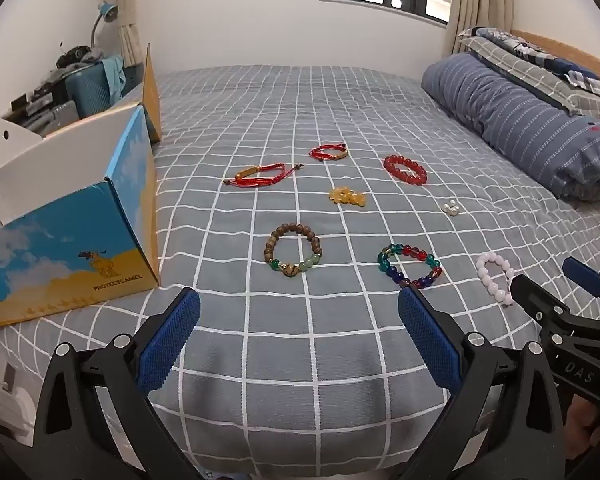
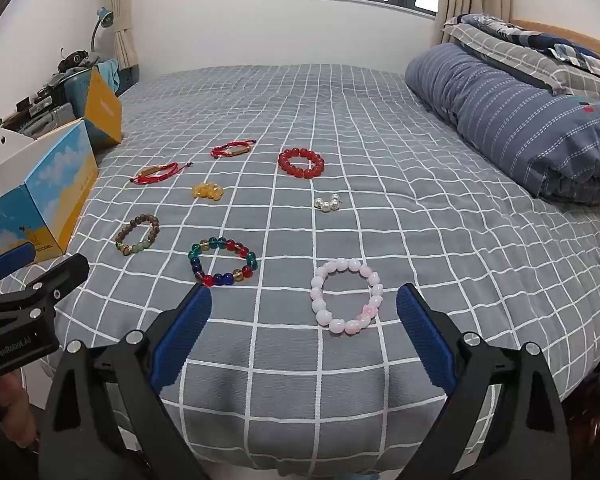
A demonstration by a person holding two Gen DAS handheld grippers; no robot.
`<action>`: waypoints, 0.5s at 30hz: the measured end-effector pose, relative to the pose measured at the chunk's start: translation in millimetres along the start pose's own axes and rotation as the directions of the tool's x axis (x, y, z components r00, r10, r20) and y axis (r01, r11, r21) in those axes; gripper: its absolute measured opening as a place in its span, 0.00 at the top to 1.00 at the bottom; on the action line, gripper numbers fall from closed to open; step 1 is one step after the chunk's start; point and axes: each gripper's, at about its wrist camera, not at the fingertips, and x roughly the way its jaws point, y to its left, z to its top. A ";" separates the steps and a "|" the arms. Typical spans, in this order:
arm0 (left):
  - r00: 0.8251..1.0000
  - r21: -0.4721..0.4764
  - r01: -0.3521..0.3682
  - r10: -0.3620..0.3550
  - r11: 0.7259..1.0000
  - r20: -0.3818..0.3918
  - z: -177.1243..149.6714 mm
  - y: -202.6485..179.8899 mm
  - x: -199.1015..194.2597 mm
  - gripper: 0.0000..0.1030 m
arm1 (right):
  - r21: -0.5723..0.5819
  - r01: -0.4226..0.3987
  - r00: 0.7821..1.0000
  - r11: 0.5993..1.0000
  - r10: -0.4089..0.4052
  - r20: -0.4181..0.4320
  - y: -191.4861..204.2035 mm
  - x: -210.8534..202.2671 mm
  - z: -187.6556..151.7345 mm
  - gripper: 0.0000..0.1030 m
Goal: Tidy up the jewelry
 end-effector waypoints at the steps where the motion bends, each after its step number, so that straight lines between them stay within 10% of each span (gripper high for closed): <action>1: 1.000 -0.002 0.004 -0.004 1.000 -0.002 0.0 0.2 0.1 0.05 | 0.003 -0.001 1.000 1.000 0.001 -0.001 -0.2 0.0 0.0 0.13; 15: 1.000 -0.010 0.005 -0.006 1.000 -0.019 0.1 -1.5 2.4 0.05 | 0.007 0.007 1.000 1.000 -0.007 -0.004 -0.7 1.2 0.5 0.13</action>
